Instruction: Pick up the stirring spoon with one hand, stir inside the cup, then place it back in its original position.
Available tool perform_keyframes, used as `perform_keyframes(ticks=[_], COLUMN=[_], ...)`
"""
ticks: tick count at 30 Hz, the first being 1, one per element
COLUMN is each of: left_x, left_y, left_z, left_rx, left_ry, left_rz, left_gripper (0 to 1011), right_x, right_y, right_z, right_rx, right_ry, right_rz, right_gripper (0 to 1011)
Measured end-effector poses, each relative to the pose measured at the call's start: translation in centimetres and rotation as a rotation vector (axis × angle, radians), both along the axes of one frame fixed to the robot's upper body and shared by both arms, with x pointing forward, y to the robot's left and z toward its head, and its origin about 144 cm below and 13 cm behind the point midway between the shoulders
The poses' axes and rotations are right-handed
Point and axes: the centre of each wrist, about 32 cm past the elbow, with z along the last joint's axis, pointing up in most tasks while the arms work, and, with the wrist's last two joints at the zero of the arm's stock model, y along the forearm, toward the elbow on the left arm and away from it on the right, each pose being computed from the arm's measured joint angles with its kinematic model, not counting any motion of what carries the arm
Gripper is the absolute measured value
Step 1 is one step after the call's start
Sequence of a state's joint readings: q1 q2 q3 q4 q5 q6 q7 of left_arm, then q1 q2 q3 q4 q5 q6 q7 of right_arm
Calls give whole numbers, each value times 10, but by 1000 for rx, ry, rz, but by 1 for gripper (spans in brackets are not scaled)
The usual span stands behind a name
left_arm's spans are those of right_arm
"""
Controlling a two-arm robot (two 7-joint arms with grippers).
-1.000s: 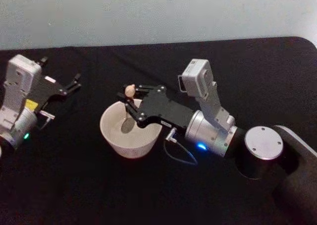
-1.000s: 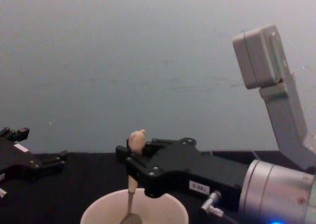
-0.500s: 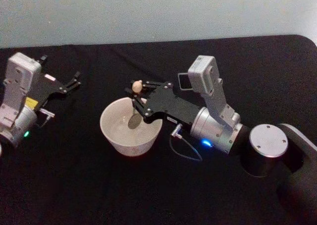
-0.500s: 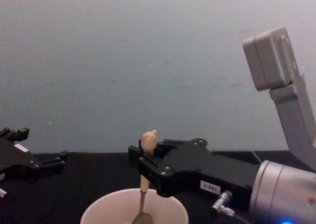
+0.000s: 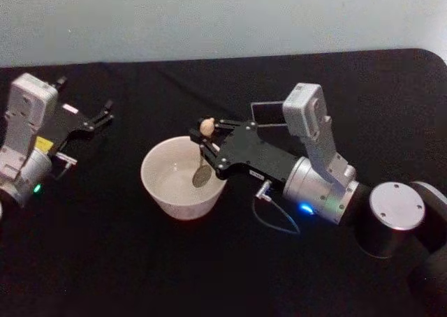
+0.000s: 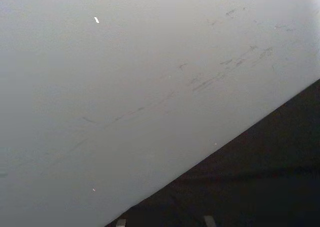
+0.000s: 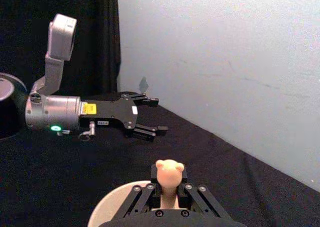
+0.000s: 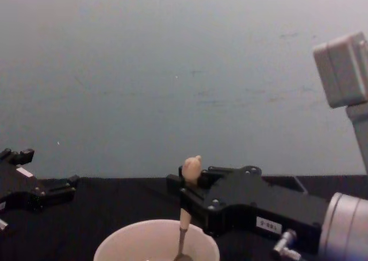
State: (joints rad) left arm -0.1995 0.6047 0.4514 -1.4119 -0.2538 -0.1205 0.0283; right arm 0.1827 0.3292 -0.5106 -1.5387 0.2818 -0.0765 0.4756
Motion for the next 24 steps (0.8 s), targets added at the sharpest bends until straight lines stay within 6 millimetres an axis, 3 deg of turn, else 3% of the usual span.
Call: perform_keyframes(ticks=[13, 24], left_x=[0, 0], left_y=[0, 0], left_z=[0, 0], left_rx=[0, 0], left_ry=[0, 0], left_rz=[0, 0], left_gripper=[1001, 1001], right_x=[-12, -10], right_y=[1, 12], right_z=[-2, -2], right_rx=[-7, 2], right_ry=[18, 17], right_rz=[48, 78], right_gripper=[173, 173])
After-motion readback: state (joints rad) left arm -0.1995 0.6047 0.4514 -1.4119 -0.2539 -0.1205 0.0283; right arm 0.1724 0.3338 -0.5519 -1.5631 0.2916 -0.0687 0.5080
